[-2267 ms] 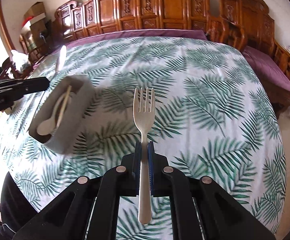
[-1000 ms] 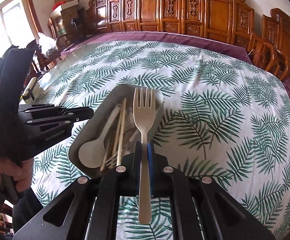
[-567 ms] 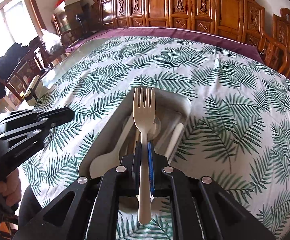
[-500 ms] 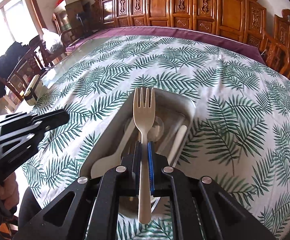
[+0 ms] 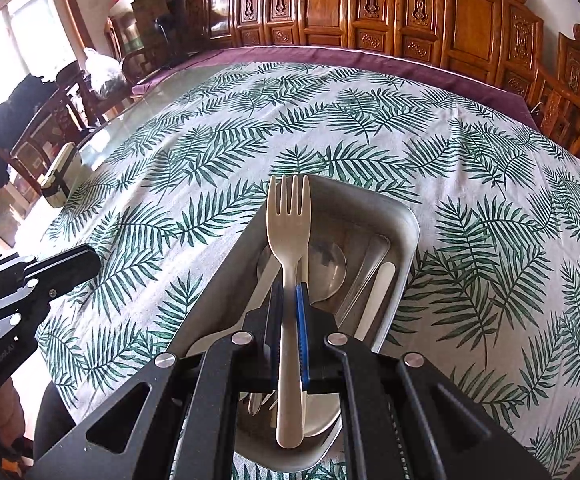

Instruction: Organize utensils

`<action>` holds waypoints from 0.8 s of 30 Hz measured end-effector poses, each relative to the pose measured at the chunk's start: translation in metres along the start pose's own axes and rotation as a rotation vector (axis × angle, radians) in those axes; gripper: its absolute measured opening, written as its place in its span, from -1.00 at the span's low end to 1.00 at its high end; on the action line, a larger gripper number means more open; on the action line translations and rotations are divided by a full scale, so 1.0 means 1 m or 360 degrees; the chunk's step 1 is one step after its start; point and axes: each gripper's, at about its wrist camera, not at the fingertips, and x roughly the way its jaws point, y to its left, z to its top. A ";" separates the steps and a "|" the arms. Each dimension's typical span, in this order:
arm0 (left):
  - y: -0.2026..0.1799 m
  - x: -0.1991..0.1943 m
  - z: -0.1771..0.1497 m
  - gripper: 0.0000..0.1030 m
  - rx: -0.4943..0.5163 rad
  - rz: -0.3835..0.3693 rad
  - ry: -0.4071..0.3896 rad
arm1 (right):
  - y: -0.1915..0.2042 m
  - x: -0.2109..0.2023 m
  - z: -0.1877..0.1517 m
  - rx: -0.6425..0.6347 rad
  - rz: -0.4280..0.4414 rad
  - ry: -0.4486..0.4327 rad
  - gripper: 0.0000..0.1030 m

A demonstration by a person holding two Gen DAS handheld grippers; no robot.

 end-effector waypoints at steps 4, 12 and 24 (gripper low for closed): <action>-0.001 -0.001 -0.001 -0.95 0.0008 0.0004 -0.0001 | -0.002 -0.004 -0.004 -0.0003 -0.0005 -0.0002 -0.83; -0.012 -0.010 -0.003 -0.95 0.0033 0.0015 -0.0005 | -0.004 -0.016 -0.006 -0.0013 0.0001 -0.0040 -0.83; -0.021 -0.028 -0.012 -0.95 0.0045 0.0021 -0.0021 | -0.017 -0.050 -0.013 0.0011 -0.0007 -0.0128 -0.62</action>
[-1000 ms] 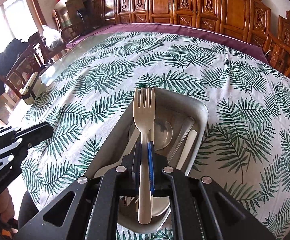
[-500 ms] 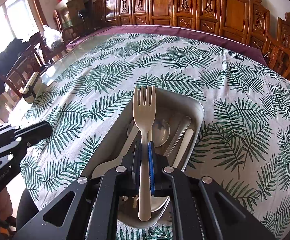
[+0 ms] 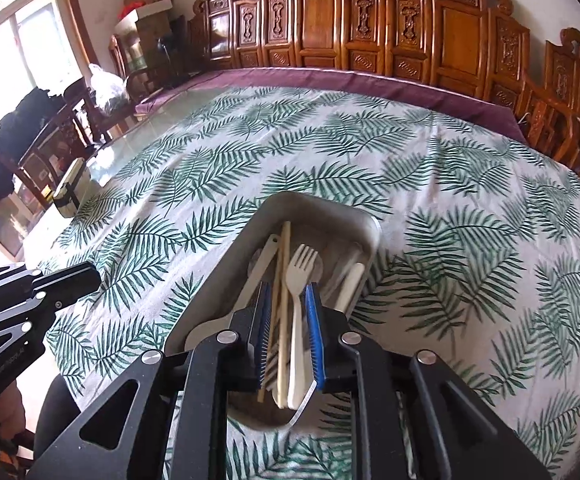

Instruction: Organize utensils

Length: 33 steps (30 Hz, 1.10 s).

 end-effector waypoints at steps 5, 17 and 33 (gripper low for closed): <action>-0.013 -0.015 0.003 -0.64 0.0023 -0.0017 -0.0045 | -0.009 -0.031 -0.013 0.0054 -0.0037 -0.0059 -0.51; -0.063 -0.069 0.008 0.72 0.0098 -0.0081 -0.0231 | -0.022 -0.115 -0.055 0.0126 -0.0182 -0.0245 0.34; -0.100 -0.144 -0.014 0.85 0.0136 -0.0072 -0.0392 | -0.017 -0.225 -0.106 0.0224 -0.0436 -0.0530 0.95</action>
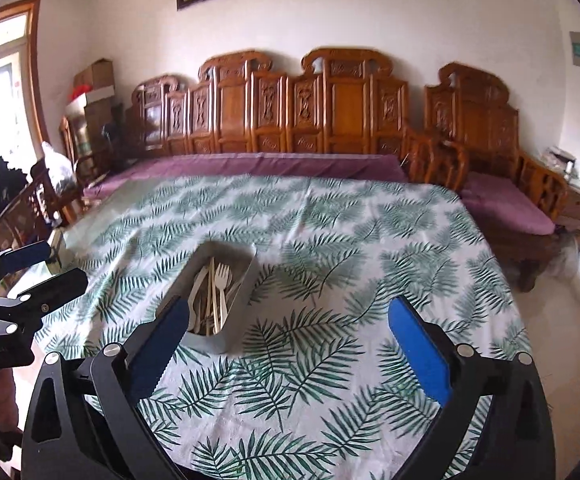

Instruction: Organize utensils

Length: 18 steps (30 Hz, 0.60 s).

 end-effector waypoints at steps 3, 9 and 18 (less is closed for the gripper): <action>-0.006 -0.021 0.005 0.85 0.0000 0.0003 -0.0059 | -0.002 -0.026 0.003 0.0010 -0.0033 -0.0080 0.95; -0.013 -0.056 0.012 0.85 -0.0016 0.0011 -0.0151 | -0.007 -0.072 0.005 0.0032 -0.0081 -0.0214 0.95; -0.020 -0.067 0.009 0.85 0.0007 0.0027 -0.0173 | -0.009 -0.097 0.002 0.0055 -0.0114 -0.0286 0.95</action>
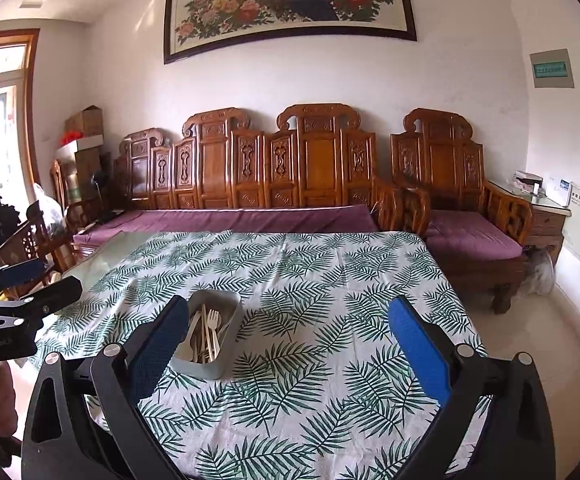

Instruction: Organize utensils

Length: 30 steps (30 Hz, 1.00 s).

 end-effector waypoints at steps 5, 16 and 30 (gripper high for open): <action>-0.001 -0.003 -0.002 0.85 -0.0010 0.0000 -0.0017 | 0.000 -0.002 0.000 0.0000 0.0001 -0.0002 0.95; 0.001 -0.002 -0.006 0.85 -0.0031 0.0008 -0.0010 | 0.003 -0.003 0.000 0.0004 0.0001 0.0000 0.95; 0.000 -0.003 -0.008 0.85 -0.0032 0.0011 -0.0005 | 0.004 -0.002 -0.003 0.0011 0.0003 0.0006 0.95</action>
